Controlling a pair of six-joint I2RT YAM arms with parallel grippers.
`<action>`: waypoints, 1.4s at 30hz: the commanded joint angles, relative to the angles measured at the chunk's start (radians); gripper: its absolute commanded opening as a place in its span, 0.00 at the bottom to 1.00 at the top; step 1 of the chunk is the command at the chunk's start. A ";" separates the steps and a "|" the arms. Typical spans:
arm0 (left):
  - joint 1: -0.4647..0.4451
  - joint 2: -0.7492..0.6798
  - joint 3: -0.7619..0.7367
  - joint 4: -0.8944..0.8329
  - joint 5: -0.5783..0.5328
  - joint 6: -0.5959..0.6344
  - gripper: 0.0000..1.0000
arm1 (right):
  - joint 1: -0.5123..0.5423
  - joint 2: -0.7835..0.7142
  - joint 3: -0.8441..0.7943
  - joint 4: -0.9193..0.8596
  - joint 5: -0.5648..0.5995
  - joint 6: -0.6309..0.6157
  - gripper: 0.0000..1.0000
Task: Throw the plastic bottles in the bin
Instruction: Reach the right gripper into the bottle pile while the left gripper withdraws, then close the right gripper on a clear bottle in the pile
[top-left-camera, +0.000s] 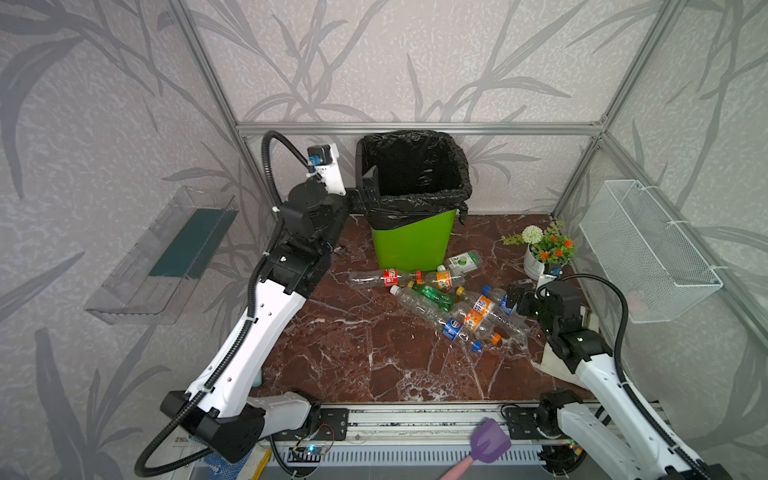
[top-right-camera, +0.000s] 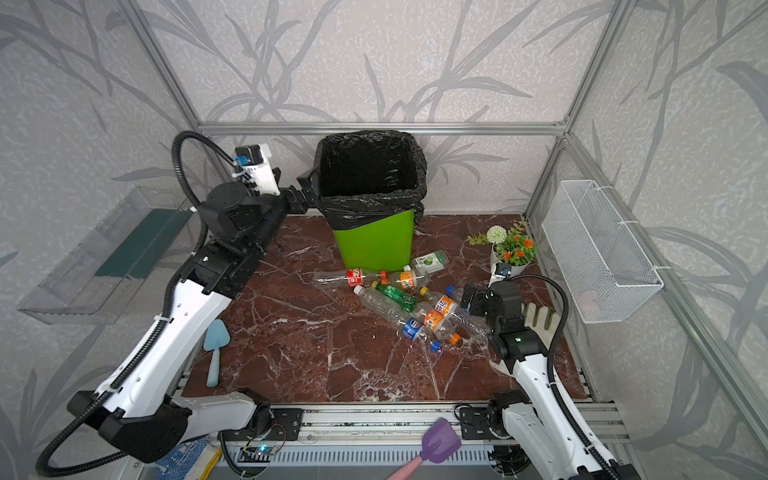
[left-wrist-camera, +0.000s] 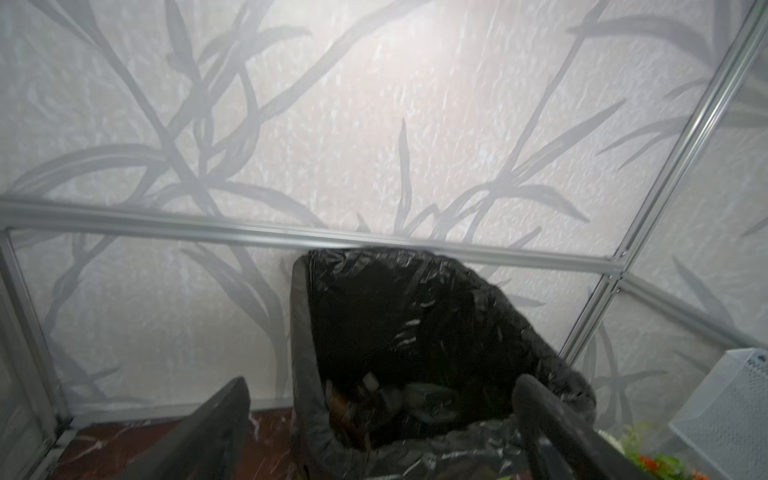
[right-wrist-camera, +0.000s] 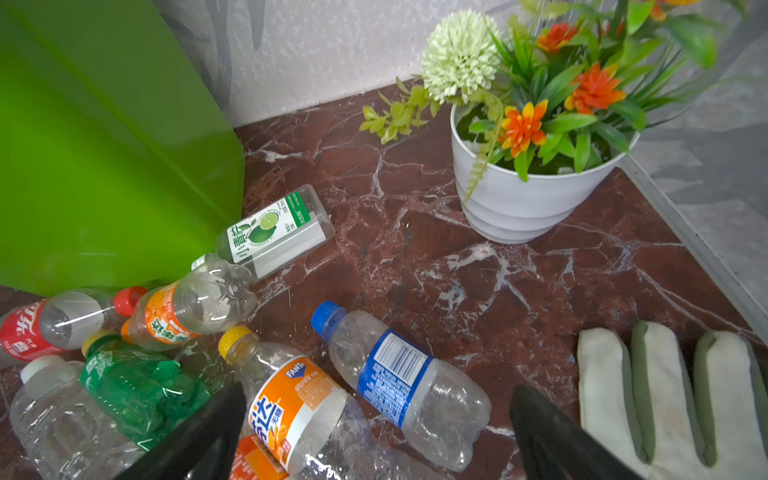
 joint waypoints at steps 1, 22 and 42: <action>0.005 -0.065 -0.139 -0.011 -0.082 -0.002 0.99 | -0.002 0.001 0.035 -0.028 -0.081 -0.029 0.97; 0.187 -0.245 -0.696 -0.104 -0.116 -0.372 0.99 | 0.466 0.409 0.285 -0.098 -0.083 -0.288 0.88; 0.204 -0.230 -0.709 -0.108 -0.090 -0.390 0.99 | 0.630 0.701 0.405 -0.311 -0.079 -0.282 0.80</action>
